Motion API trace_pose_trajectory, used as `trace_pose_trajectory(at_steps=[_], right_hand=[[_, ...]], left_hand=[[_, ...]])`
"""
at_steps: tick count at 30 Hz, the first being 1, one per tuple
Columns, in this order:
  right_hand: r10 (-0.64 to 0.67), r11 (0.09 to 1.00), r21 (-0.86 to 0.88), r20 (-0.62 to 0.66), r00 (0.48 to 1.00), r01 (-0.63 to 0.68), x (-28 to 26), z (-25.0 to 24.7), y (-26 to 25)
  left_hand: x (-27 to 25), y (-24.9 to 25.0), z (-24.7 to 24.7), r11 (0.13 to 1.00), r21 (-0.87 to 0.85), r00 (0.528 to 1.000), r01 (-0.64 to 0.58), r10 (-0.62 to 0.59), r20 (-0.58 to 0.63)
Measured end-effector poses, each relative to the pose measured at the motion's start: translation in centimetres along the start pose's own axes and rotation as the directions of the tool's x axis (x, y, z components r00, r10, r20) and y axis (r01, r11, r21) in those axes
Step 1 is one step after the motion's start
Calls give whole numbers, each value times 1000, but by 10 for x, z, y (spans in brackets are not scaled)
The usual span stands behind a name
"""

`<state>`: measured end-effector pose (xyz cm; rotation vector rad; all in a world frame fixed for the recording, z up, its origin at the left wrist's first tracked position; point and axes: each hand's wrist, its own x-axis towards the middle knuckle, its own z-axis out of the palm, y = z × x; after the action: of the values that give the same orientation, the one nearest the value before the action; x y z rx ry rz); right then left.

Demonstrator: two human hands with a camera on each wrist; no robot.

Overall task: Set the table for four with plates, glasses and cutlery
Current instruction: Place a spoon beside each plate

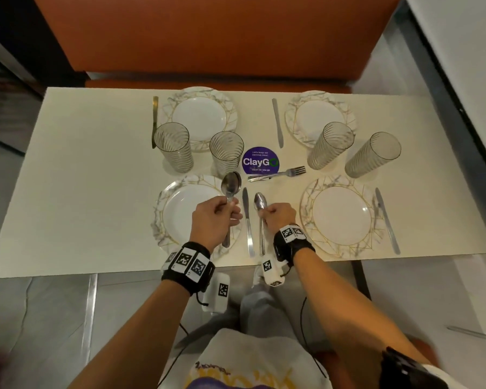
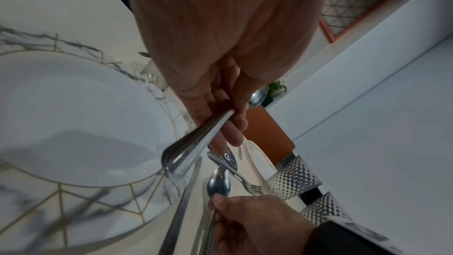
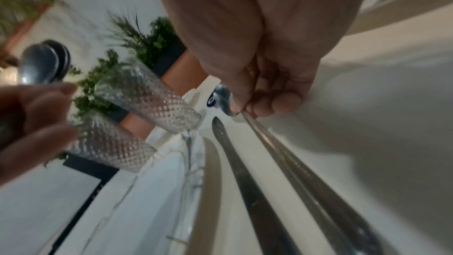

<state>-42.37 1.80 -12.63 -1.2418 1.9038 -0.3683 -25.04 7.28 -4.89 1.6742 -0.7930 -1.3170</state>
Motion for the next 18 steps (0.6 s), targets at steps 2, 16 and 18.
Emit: trace_pose_trajectory(at_steps=[2, 16, 18], right_hand=[[11, 1000, -9, -8, 1000, -11, 3, 5, -1], [119, 990, -74, -21, 993, -120, 20, 4, -6], [124, 988, -90, -15, 992, -125, 20, 5, -5]], left_hand=[[1, -4, 0, 1000, -13, 1000, 11, -11, -4], [12, -6, 6, 999, -12, 999, 31, -31, 9], [13, -6, 6, 999, -15, 999, 37, -37, 13]])
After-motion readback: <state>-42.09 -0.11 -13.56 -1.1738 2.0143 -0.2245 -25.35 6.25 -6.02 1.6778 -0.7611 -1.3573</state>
